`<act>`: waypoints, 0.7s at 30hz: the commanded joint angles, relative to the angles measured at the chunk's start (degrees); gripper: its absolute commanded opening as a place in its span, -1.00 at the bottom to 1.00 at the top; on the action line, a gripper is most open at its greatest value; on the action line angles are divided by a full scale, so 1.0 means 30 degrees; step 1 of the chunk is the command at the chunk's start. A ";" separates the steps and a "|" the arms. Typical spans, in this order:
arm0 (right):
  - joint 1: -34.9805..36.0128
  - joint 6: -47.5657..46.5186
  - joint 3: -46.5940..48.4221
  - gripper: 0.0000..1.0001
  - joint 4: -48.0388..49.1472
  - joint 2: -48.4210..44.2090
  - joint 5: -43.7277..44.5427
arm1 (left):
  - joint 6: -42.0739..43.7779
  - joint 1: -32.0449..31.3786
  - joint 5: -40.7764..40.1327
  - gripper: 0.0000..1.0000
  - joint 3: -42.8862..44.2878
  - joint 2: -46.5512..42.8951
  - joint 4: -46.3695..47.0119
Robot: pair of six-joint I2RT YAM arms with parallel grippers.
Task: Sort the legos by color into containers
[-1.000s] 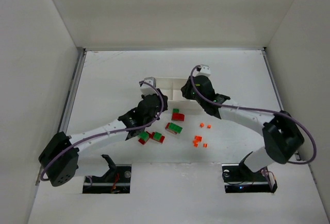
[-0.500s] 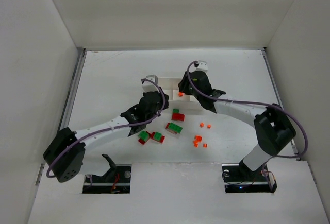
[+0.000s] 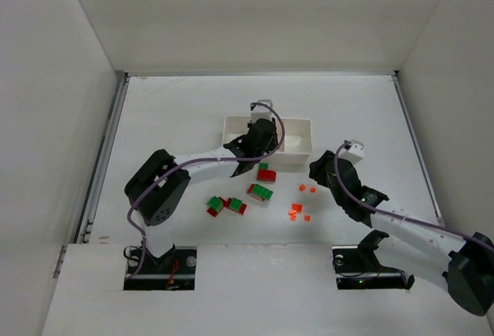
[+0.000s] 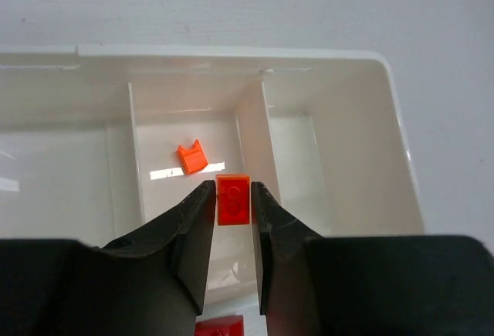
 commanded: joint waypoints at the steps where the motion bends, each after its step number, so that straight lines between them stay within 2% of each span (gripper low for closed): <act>1: 0.0297 0.2244 -0.0960 0.04 -0.2340 -0.1470 0.1651 | 0.0722 0.0182 -0.0361 -0.52 0.1646 0.0959 -0.0223; 3: 0.0385 0.2539 -0.1313 0.05 -0.2897 -0.1999 0.1681 | 0.0781 0.0241 -0.0392 -0.45 0.2204 0.1517 -0.0546; 6: 0.0385 0.2657 -0.1577 0.05 -0.3717 -0.2264 0.1652 | 0.0927 0.0154 -0.0509 -0.19 0.2558 0.1638 -0.0694; 8: 0.0385 0.2715 -0.1578 0.04 -0.3867 -0.2032 0.1448 | 0.1015 0.0066 -0.0742 -0.09 0.2471 0.1316 -0.0606; 12: 0.0882 0.2453 -0.0906 -0.02 -0.3662 -0.0336 0.0832 | 0.1074 -0.0518 -0.0773 -0.19 0.1565 0.0000 -0.0518; 16: 0.1644 0.2305 -0.0495 -0.10 -0.3281 0.1686 0.0509 | 0.1045 -0.2040 -0.0685 -0.27 -0.0133 -0.1407 -0.0576; 21: 0.1850 0.2452 -0.0172 -0.11 -0.3662 0.1984 0.0656 | 0.0402 -0.3653 -0.0685 -0.27 -0.2419 -0.3019 -0.0489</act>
